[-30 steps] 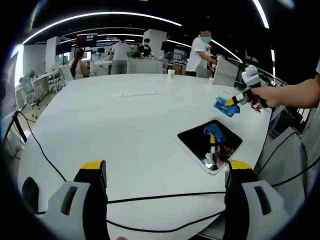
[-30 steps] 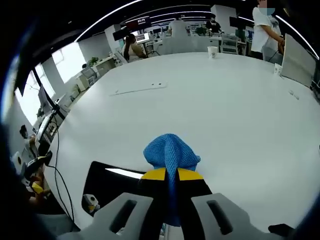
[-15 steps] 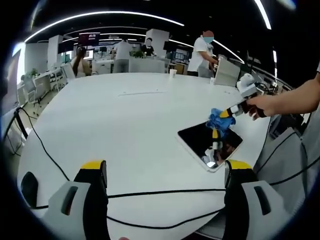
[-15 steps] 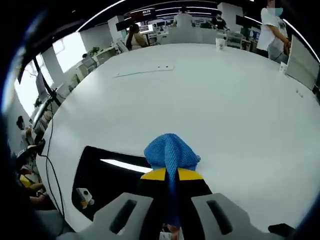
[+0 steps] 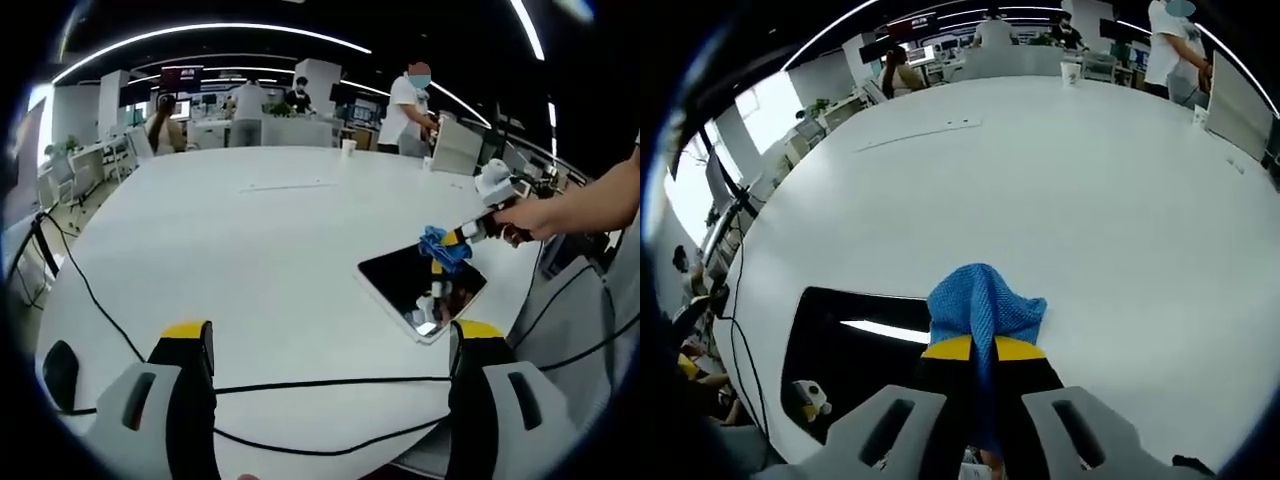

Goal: Wipe the mirror surface with the cleaning cloth until all visible marks leave the cleaned area.

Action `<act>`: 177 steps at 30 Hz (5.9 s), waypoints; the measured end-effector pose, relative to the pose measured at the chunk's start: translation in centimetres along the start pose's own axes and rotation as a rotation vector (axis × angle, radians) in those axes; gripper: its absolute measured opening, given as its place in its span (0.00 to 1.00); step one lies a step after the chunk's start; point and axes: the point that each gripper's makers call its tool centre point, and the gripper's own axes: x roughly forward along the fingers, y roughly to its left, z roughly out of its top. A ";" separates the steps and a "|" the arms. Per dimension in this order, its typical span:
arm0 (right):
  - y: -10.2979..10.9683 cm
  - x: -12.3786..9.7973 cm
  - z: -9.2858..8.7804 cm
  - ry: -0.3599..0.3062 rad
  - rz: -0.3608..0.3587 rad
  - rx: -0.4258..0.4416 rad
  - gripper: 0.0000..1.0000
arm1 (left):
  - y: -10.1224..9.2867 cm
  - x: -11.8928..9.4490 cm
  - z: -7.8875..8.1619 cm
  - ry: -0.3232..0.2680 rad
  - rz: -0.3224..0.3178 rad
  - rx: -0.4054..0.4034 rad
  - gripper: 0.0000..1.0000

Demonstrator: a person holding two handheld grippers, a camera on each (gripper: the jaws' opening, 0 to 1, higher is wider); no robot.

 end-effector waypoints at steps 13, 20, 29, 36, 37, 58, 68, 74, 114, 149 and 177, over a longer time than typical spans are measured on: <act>2.2 0.4 0.1 0.041 0.010 0.055 0.00 | -0.2 0.0 -0.3 0.005 -0.002 0.003 0.98; 4.6 0.9 0.1 0.068 0.041 0.050 0.00 | -0.7 0.2 -0.4 0.008 -0.015 0.002 0.98; 7.0 1.3 0.3 0.096 0.066 0.012 0.00 | -0.4 0.2 -0.5 0.015 -0.020 0.008 0.98; 9.2 1.8 0.3 0.124 0.090 -0.013 0.00 | -0.4 0.4 -0.8 0.020 -0.023 0.006 0.98; 9.5 1.9 0.3 0.126 0.095 -0.013 0.00 | -0.3 0.5 -0.8 0.021 -0.025 0.007 0.98; 16.0 3.6 0.6 0.159 0.166 -0.073 0.00 | -2.0 1.0 -2.7 0.062 -0.068 0.013 0.98; 18.0 4.0 0.5 0.164 0.189 -0.111 0.00 | -2.4 1.1 -2.3 0.062 -0.081 0.010 0.98; 17.9 3.8 0.4 0.157 0.195 -0.099 0.00 | -2.2 1.0 -2.2 0.058 -0.077 0.006 0.98; 18.4 0.7 -3.3 0.188 0.242 -0.077 0.00 | -3.8 1.5 -1.9 0.055 -0.098 0.043 0.99; 16.2 0.3 -3.6 0.179 0.279 -0.112 0.00 | -4.8 0.9 -1.9 0.029 -0.087 0.019 0.99; 11.2 -0.8 -3.7 0.182 0.260 -0.046 0.00 | -5.3 1.1 -1.4 0.031 -0.081 0.047 0.99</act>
